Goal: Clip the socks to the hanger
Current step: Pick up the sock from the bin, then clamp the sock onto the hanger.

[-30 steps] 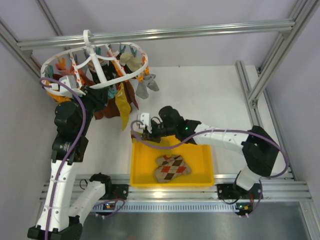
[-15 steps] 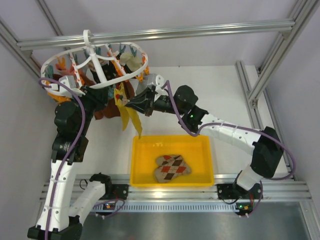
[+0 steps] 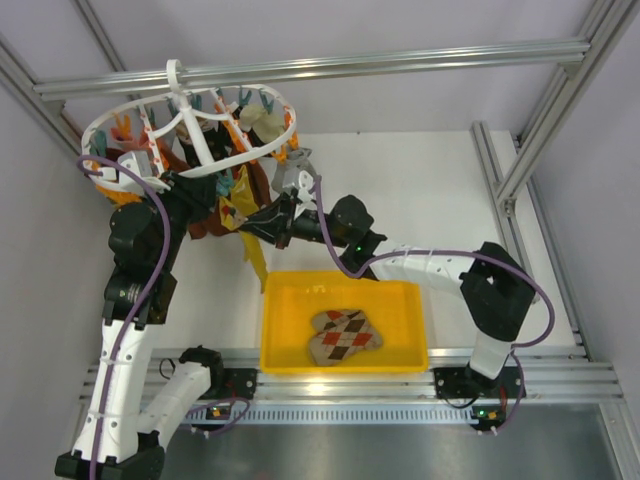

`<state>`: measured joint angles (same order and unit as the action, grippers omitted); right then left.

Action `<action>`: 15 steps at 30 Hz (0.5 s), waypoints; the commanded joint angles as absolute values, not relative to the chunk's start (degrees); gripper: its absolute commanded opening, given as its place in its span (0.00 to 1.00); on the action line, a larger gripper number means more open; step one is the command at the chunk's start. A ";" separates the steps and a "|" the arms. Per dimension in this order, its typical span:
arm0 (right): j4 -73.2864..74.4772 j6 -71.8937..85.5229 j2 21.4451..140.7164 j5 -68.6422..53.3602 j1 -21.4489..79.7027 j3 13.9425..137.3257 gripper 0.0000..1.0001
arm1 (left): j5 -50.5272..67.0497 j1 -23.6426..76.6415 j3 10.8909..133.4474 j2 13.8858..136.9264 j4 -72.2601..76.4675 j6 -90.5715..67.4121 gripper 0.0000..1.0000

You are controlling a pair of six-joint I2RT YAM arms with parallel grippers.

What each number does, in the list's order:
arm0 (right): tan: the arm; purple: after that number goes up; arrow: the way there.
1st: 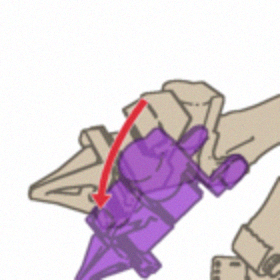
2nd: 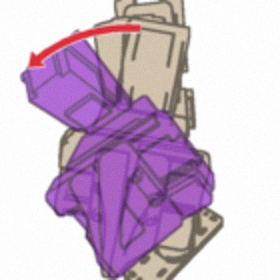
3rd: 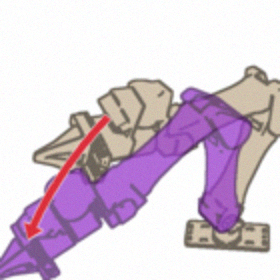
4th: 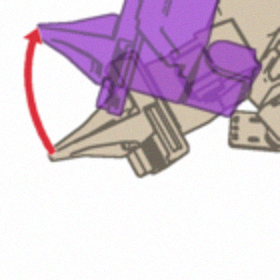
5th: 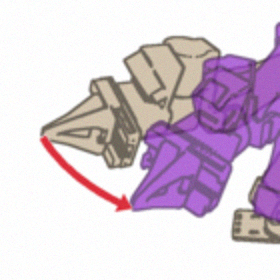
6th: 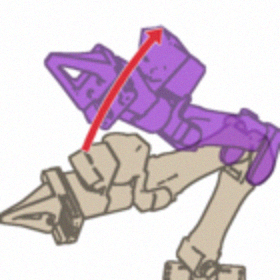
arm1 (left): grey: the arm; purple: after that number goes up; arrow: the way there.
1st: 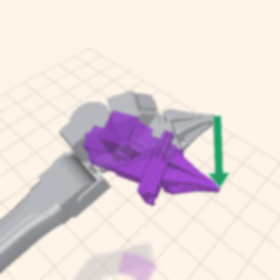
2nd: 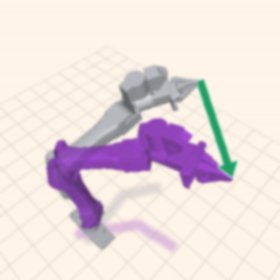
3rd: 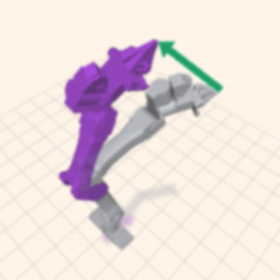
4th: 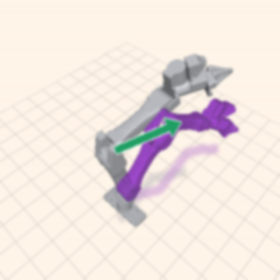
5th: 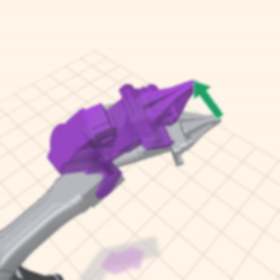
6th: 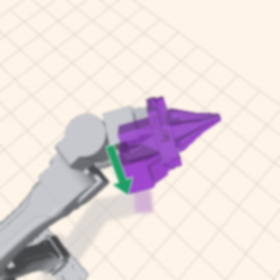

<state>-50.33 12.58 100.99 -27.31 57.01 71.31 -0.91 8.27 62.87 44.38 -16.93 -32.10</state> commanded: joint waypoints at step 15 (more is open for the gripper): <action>-62.22 8.88 103.80 -20.04 57.48 68.29 0.00 | -3.52 7.65 64.51 44.91 -12.13 -33.13 0.00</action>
